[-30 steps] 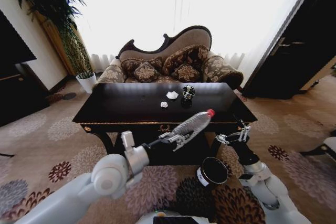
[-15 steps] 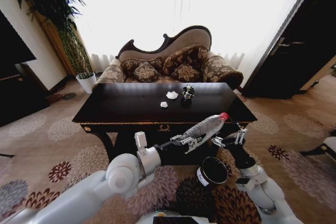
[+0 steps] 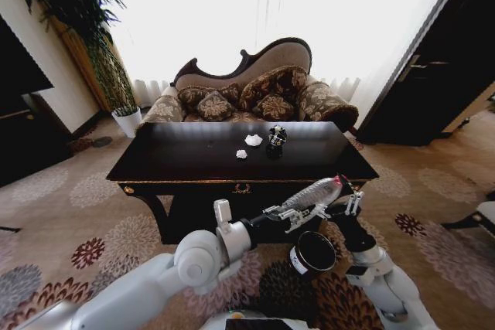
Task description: Move to the front of the table and place the trash on the table into the trash bin.
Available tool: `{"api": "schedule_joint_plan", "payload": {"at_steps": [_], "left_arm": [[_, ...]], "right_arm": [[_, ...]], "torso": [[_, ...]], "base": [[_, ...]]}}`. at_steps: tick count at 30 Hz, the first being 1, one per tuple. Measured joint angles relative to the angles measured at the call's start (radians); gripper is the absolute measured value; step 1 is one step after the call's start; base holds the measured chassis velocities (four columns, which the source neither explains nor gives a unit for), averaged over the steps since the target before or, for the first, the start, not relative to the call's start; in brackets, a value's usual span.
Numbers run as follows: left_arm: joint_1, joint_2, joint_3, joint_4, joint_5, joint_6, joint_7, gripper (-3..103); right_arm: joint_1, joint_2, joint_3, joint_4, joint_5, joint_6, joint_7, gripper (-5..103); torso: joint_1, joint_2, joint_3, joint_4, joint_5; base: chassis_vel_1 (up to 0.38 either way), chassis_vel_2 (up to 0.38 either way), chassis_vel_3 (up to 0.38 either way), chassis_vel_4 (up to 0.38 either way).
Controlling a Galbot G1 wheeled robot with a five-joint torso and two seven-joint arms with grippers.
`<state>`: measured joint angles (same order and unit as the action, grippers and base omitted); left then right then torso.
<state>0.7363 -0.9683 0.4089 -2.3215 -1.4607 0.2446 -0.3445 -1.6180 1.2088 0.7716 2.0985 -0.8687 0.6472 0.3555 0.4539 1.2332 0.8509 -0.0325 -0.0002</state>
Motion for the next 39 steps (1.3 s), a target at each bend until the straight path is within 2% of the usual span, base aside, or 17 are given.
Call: {"api": "schedule_joint_plan", "payload": {"at_steps": [1,2,7,8,10,12,15,16,20,26,27,30,32,33,35,36,39], "left_arm": [[0.002,0.0,0.0,0.0,0.002,0.0,0.0,40],[0.002,0.0,0.0,0.0,0.002,0.0,0.0,40],[0.02,0.003,-0.003,-0.006,0.006,-0.005,0.004,39],[0.02,0.003,-0.003,-0.006,0.006,-0.005,0.004,39],[0.032,0.007,-0.004,-0.009,0.015,-0.005,0.006,39],[0.035,0.008,-0.005,-0.01,0.017,-0.005,0.007,39],[0.044,0.013,-0.006,-0.013,0.025,-0.004,0.009,39],[0.045,0.018,-0.006,-0.015,0.029,-0.003,0.009,39],[0.045,0.021,-0.007,-0.018,0.03,-0.001,0.009,39],[0.038,0.029,-0.01,-0.022,0.029,0.005,0.009,39],[0.038,0.032,-0.014,-0.024,0.025,0.008,0.009,36],[0.04,0.033,-0.021,-0.025,0.019,0.012,0.009,39],[0.041,0.038,-0.027,-0.026,0.019,0.016,0.009,48],[0.041,0.038,-0.027,-0.026,0.019,0.016,0.009,48],[0.04,0.042,-0.037,-0.031,0.025,0.025,0.005,59],[0.04,0.042,-0.037,-0.031,0.025,0.025,0.005,59],[0.024,0.054,-0.048,-0.05,0.102,0.046,-0.002,76]], "right_arm": [[0.0,0.0,-0.001,-0.001,0.0,0.001,0.0,90],[0.0,0.0,-0.001,-0.001,0.0,0.001,0.0,90],[-0.002,0.003,-0.009,-0.004,0.0,0.003,-0.002,63],[-0.002,0.003,-0.009,-0.004,0.0,0.003,-0.002,63],[-0.005,0.006,-0.011,-0.008,0.002,0.005,-0.002,52],[-0.006,0.007,-0.011,-0.009,0.003,0.006,-0.002,52],[-0.009,0.013,-0.012,-0.012,0.003,0.01,-0.001,47],[-0.009,0.015,-0.012,-0.012,0.003,0.011,-0.001,40],[-0.007,0.017,-0.014,-0.012,0.003,0.012,-0.001,36],[-0.008,0.017,-0.016,-0.012,0.007,0.012,0.002,36],[-0.008,0.017,-0.016,-0.012,0.007,0.012,0.002,36],[-0.009,0.02,-0.017,-0.012,0.007,0.012,0.004,36],[-0.01,0.024,-0.019,-0.012,0.007,0.013,0.005,35],[-0.01,0.024,-0.019,-0.012,0.007,0.013,0.005,35],[-0.01,0.027,-0.019,-0.012,0.009,0.013,0.006,32],[-0.01,0.027,-0.019,-0.012,0.009,0.013,0.006,32],[-0.008,0.032,-0.021,-0.015,0.011,0.013,0.008,27]], "torso": [[0.0,0.0,0.0,0.0,0.0],[0.0,0.0,0.0,0.0,0.0],[0.0,0.0,0.0,0.0,0.0],[0.0,0.0,0.0,0.0,0.0],[0.0,0.0,0.0,0.0,0.0],[0.0,0.0,0.0,0.0,0.0],[0.0,0.0,0.0,0.0,0.0],[0.0,0.0,0.0,0.0,-0.0001],[0.0,0.0,0.0,0.0,-0.0001],[0.0,0.0,0.0,0.0,-0.0001],[0.0,0.0,0.0,0.0,0.0],[0.0,0.0,0.0,0.0,0.0],[0.0,0.0,0.0,0.0,0.0],[0.0,0.0,0.0,0.0,0.0],[0.0,0.0,0.0,0.0,-0.0001],[0.0,0.0,0.0,0.0,-0.0001],[0.0,0.0,0.0,0.0,-0.0001]], "base": [[0.0,0.0,0.0,0.0],[0.0,0.0,0.0,0.0],[0.0,0.0,0.0,0.0],[0.0,0.0,0.0,0.0],[0.0,0.0,0.0,0.0],[0.0,0.0,0.0,0.0],[0.0,0.0,0.0,0.0],[0.0,0.0,0.0,0.0],[0.0,0.0,0.0,0.0],[0.0,0.0,0.0,0.0],[0.0,0.0,0.0,0.0],[0.0,0.0,0.0,0.0],[0.0,0.0,0.0,0.0],[0.0,0.0,0.0,0.0],[0.0,0.0,0.0,0.0],[0.0,0.0,0.0,0.0],[0.0,0.0,0.0,0.0]]}}
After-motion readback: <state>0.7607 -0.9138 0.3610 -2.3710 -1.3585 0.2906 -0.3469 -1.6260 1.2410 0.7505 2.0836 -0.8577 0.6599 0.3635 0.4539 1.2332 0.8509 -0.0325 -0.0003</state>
